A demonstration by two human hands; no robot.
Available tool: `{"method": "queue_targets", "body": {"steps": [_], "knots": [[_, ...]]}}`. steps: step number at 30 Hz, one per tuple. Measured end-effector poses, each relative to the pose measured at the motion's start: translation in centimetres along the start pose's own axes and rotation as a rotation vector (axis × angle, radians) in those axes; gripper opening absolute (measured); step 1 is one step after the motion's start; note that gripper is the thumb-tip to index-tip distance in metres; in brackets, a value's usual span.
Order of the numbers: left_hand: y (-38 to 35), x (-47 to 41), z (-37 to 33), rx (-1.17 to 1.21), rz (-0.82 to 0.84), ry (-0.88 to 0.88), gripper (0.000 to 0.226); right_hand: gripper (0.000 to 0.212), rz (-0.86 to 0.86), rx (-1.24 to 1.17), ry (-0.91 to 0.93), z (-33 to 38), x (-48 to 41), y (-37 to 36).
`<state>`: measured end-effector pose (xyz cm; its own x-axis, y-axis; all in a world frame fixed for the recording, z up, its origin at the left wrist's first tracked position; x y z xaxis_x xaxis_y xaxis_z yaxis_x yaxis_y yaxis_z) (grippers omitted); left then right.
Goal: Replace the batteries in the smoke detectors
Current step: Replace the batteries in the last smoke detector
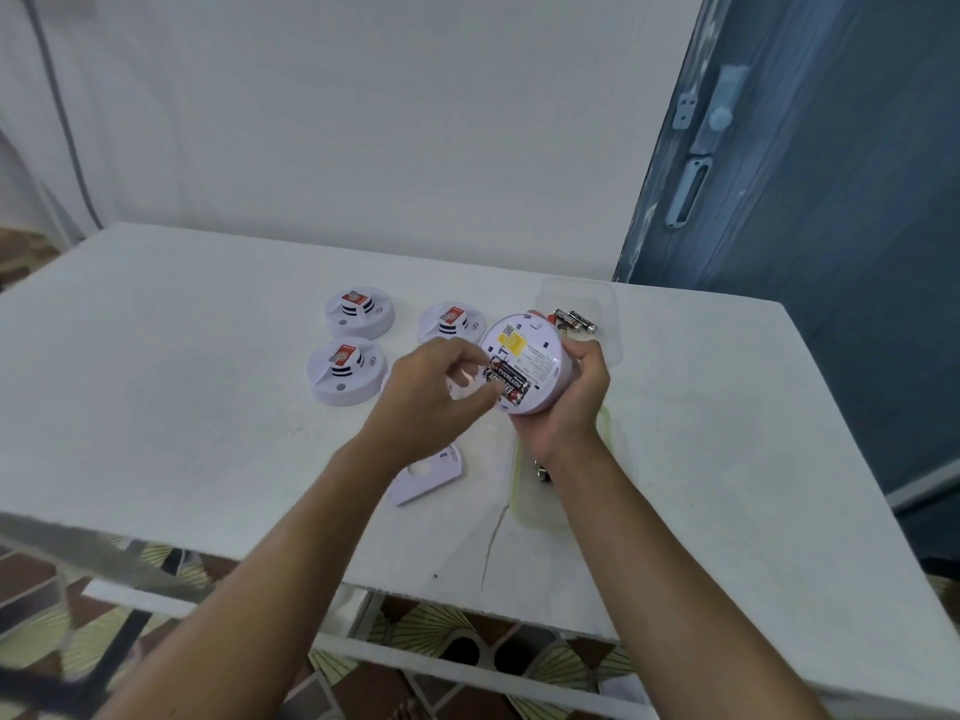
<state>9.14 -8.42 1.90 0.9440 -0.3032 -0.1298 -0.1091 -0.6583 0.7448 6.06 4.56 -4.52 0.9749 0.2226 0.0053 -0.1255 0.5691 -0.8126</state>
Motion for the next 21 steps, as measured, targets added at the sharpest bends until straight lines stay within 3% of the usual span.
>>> {"method": "queue_targets", "body": {"steps": [7, 21], "knots": [[-1.5, -1.2, -0.9, 0.075, -0.068, 0.086, 0.032, 0.05, -0.006, 0.121, 0.117, 2.0, 0.4, 0.0], [-3.6, -2.8, -1.0, 0.284, 0.012, 0.162, 0.035, 0.052, -0.053, 0.172, 0.198, 3.7, 1.1, 0.7]]}}
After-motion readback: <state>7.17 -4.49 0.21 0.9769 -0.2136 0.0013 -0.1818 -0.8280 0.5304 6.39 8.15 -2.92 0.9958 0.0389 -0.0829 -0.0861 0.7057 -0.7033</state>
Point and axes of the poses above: each hand's wrist, its own x-axis away from the middle knuckle, its own y-axis out of the back of the hand, z = x × y, the point moved 8 cm from there along -x, towards the middle knuckle, and after that the axes turned 14 degrees about z, right-handed, at the moved point
